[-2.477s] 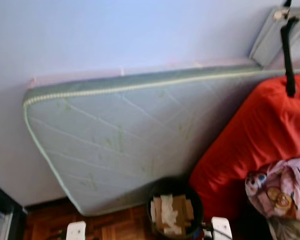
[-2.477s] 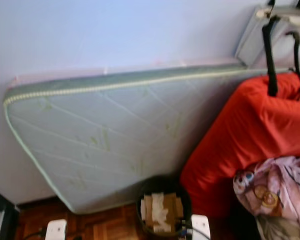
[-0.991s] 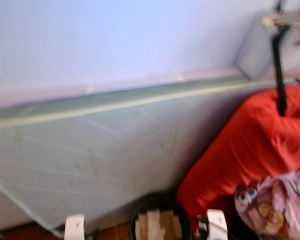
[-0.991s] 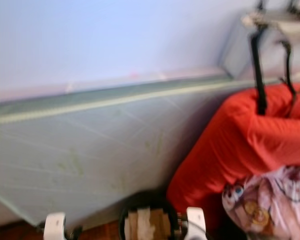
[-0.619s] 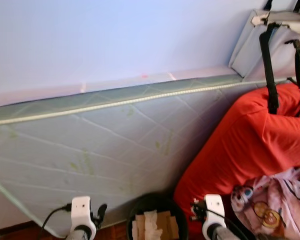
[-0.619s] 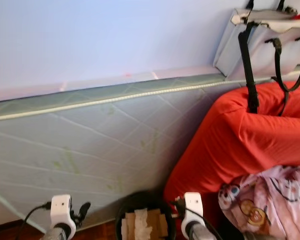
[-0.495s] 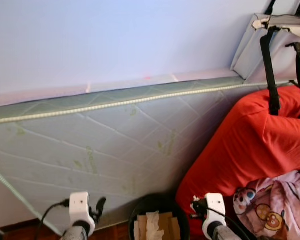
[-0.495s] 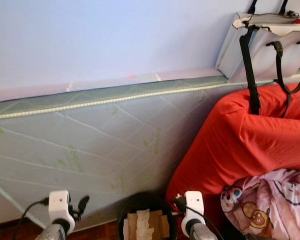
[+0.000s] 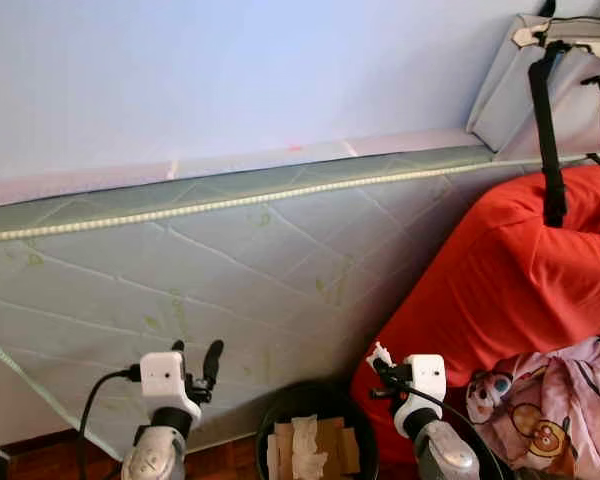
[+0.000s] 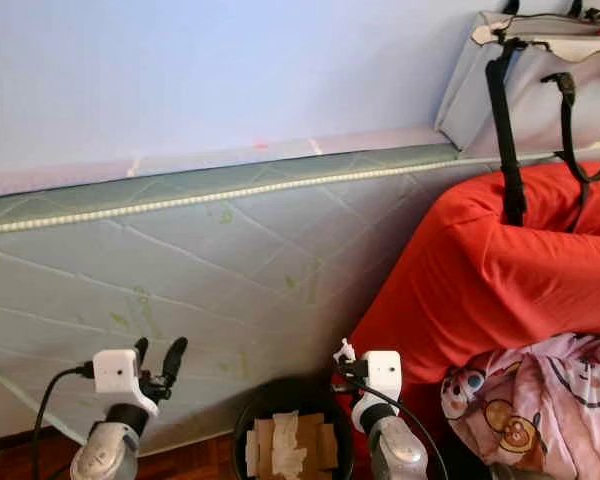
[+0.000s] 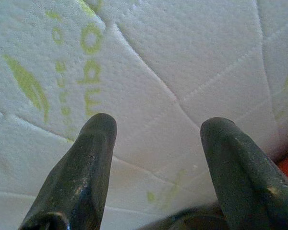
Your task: Clean up the room
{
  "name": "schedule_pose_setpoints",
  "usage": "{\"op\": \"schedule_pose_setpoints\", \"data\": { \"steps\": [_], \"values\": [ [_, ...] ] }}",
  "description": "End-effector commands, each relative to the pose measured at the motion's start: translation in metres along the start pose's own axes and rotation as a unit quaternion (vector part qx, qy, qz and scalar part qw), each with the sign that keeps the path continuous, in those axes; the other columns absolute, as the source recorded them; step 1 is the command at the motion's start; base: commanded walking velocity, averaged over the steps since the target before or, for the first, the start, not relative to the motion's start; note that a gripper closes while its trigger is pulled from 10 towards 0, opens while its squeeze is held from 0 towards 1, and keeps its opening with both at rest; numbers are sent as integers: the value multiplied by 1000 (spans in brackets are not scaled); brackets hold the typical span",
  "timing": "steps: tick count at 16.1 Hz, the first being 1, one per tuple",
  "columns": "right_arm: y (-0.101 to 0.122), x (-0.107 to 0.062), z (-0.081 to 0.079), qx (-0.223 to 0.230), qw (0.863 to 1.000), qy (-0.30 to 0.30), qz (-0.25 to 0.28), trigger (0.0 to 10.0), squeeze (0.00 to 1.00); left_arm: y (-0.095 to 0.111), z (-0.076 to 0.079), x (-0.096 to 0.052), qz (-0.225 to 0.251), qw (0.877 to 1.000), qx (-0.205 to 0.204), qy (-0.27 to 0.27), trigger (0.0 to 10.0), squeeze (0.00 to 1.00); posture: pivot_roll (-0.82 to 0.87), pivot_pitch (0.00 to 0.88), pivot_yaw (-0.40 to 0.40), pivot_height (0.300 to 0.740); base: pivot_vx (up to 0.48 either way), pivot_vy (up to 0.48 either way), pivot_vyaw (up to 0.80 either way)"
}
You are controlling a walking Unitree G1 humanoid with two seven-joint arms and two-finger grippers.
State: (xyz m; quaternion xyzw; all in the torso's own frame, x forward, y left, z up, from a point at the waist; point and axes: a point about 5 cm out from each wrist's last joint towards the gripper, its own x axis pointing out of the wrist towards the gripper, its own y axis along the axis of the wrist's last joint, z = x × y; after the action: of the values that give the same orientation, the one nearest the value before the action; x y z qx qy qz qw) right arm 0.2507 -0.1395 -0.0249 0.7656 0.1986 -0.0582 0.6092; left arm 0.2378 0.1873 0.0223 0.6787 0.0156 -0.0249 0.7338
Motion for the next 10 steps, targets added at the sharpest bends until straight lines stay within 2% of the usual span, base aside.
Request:
{"op": "schedule_pose_setpoints", "data": {
  "steps": [1,6,10],
  "values": [
    [1,-2,1,0,1000,0,11,10000,0,3,4,1,-3,1000,0,-5,10000,0,67,0,-93,740,0,0,0],
    [4,1,3,-11,1000,-13,0,10000,0,12,1,8,-4,1000,13,-8,10000,0,73,16,-99,740,0,0,0],
    [9,2,4,-9,1000,-17,17,10000,0,16,2,11,-4,1000,11,-10,10000,0,71,39,-97,705,0,0,0]
  ]
}}
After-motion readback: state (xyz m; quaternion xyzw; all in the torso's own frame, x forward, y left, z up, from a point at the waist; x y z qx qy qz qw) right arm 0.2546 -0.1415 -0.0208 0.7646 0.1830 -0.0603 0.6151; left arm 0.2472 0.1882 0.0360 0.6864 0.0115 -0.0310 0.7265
